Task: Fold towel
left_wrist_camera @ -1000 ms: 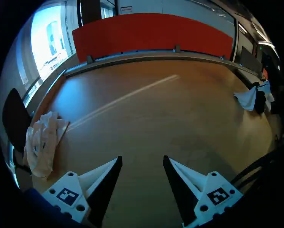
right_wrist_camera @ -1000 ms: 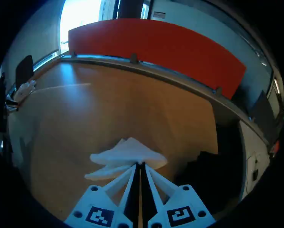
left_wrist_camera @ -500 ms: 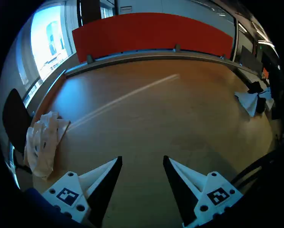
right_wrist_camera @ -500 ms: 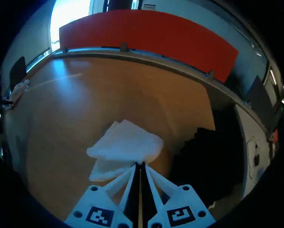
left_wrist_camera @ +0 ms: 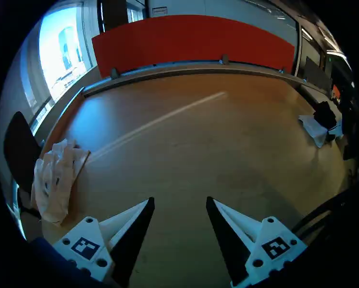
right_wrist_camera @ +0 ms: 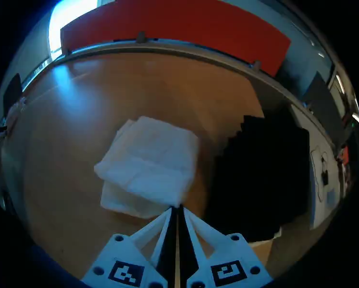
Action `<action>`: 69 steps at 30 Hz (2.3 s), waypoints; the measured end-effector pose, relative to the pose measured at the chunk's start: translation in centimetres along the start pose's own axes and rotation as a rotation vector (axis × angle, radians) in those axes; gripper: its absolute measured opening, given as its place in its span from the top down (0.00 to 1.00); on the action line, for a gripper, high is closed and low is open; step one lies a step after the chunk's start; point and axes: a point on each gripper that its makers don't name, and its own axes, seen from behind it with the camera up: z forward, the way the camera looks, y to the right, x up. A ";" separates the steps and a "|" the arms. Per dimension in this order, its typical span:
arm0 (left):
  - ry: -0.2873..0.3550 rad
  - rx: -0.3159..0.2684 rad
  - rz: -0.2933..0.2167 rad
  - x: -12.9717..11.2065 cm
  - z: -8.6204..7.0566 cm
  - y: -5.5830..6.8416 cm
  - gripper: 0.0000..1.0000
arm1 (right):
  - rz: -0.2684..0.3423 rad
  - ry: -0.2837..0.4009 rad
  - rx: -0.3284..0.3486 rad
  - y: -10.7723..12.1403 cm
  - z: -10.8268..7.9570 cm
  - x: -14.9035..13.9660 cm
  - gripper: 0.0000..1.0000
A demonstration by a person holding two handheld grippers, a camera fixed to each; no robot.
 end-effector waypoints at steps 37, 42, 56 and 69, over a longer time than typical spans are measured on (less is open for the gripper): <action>-0.009 -0.001 0.013 -0.2 0.1 0.4 0.21 | 0.059 -0.153 -0.095 1.9 1.4 -5.0 0.96; -0.010 -0.003 0.015 -0.1 0.2 0.5 0.21 | 0.066 -0.146 -0.098 2.0 1.3 -5.0 0.96; -0.006 -0.006 0.018 0.1 0.2 0.5 0.21 | 0.076 -0.141 -0.113 2.3 0.9 -5.4 0.64; -0.002 -0.012 0.016 0.4 0.3 0.4 0.21 | 0.076 -0.096 -0.118 1.9 0.0 -4.7 0.10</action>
